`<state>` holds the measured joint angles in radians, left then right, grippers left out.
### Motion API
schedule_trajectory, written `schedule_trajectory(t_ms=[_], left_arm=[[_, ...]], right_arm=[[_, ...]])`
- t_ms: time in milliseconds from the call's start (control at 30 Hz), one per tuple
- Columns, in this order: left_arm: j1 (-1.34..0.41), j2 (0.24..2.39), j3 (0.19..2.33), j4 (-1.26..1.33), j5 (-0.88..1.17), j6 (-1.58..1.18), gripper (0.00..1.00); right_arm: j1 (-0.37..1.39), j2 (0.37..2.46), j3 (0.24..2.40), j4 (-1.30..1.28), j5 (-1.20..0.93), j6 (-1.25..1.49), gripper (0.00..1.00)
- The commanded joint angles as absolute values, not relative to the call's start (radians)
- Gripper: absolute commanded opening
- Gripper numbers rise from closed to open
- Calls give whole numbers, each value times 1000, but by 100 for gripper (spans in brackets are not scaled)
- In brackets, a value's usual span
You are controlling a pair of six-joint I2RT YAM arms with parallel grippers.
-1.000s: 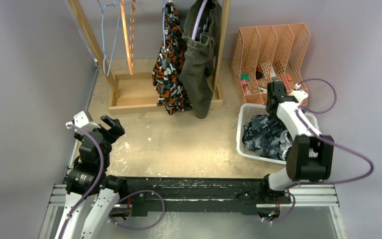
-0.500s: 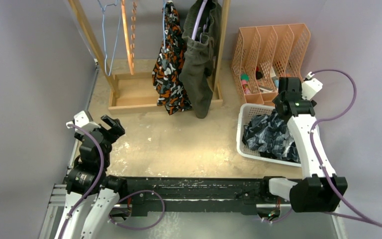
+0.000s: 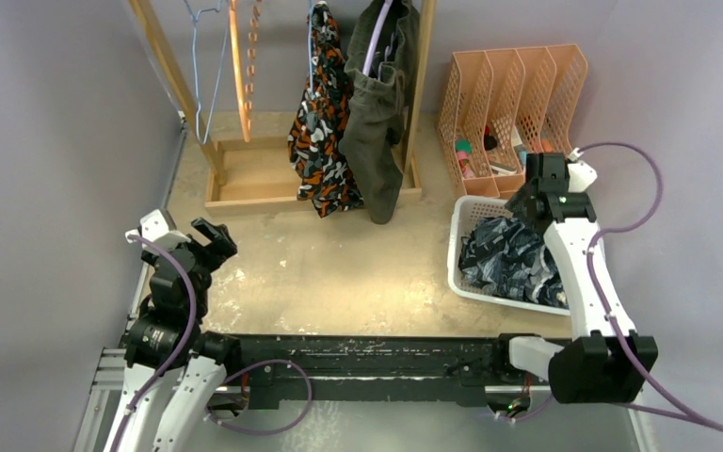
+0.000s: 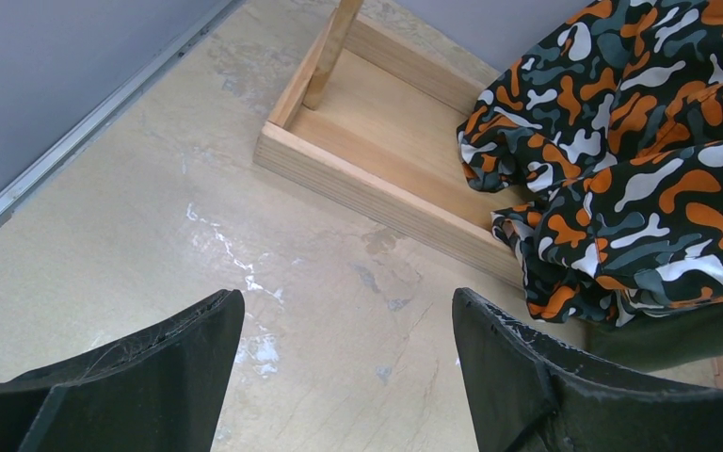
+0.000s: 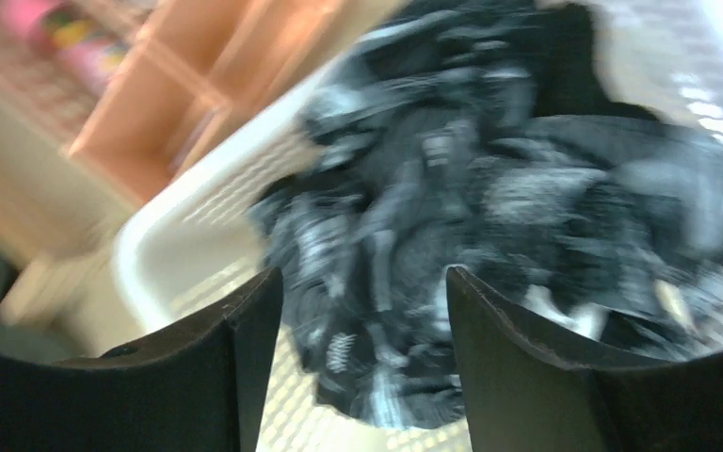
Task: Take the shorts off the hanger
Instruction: Place the shorts in the basket.
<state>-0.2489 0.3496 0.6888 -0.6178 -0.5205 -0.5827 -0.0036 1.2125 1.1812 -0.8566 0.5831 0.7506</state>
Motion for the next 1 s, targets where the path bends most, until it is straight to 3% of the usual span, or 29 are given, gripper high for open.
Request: schedule_trajectory(t_ms=[0, 67, 267, 433, 567, 700, 800, 967], left_arm=[[-244, 348, 704, -578, -503, -571, 80], [-244, 345, 704, -580, -512, -574, 80], [-244, 335, 703, -587, -525, -580, 80], [-244, 345, 704, -585, -526, -579, 80], [-244, 357, 704, -583, -519, -577, 80], [-244, 359, 703, -581, -514, -578, 80], [-244, 362, 705, -586, -519, -579, 80], [-244, 356, 704, -590, -527, -583, 80]], right_arm=[[12, 1090, 1051, -443, 66, 493, 66], [12, 1060, 998, -339, 84, 486, 66], [3, 1191, 941, -406, 417, 564, 75], [-70, 1349, 827, -377, 392, 673, 76], [-85, 1436, 861, -505, 540, 884, 76], [-55, 1449, 918, -450, 465, 709, 70], [40, 1407, 939, -485, 543, 693, 73], [136, 1348, 949, -456, 454, 582, 73]])
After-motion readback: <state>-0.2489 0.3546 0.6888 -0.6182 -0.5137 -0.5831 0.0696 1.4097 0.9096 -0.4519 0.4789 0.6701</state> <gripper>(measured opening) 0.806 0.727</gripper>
